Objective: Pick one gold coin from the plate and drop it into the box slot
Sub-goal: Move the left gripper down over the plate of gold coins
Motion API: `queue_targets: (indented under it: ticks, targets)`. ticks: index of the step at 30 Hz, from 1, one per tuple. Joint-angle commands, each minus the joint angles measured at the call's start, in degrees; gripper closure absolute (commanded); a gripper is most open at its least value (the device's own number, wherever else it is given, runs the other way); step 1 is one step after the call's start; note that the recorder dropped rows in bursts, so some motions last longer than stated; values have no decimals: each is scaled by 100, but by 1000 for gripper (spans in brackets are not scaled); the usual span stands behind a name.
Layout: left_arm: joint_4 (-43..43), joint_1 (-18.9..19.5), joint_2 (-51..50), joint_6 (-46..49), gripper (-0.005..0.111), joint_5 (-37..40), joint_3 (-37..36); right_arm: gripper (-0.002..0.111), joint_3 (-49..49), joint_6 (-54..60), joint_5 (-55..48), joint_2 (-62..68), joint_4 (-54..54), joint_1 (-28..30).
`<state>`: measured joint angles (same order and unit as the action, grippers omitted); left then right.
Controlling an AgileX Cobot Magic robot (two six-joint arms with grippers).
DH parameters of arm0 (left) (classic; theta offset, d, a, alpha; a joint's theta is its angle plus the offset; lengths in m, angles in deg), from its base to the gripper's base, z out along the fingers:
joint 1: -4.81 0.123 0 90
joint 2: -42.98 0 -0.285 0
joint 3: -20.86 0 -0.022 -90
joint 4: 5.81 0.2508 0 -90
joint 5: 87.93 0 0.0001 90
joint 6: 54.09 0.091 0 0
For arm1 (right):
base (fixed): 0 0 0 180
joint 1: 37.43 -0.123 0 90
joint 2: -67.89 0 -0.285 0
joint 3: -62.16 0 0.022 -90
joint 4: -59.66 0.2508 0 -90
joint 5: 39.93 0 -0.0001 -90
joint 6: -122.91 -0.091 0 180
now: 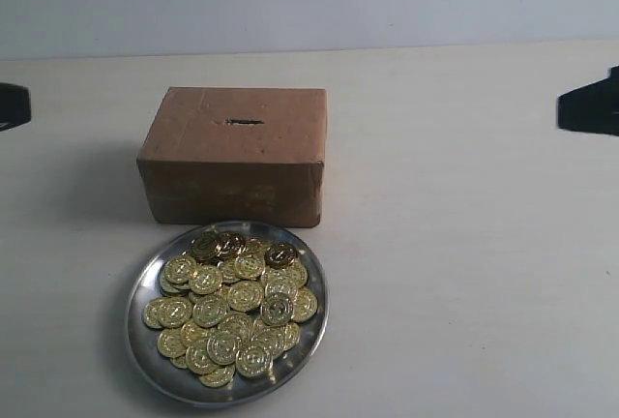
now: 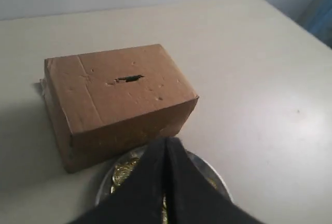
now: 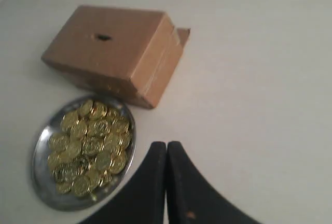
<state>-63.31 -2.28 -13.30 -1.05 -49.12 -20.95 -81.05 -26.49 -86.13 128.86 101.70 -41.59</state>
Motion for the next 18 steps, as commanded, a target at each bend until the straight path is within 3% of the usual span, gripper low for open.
queue_targets:
  ticks: [1,7,12,15,18]
  targets:
    - [139,-345,-1367,1176,107,211,746,108,-188,867,-131,1243,301,-577]
    - [1666,-1900,-2851,2390,107,42,1514,108,-397,954,-45,2548,222,-1375]
    - [3266,-3240,-3790,3766,107,-67,1656,108,-462,982,-181,2891,100,-1551]
    - [3720,-3797,-4283,4751,107,-67,1656,108,-462,982,-193,2754,67,-1551]
    - [3799,-4053,-4655,5609,107,-80,1656,108,-462,982,-193,2537,0,-1551]
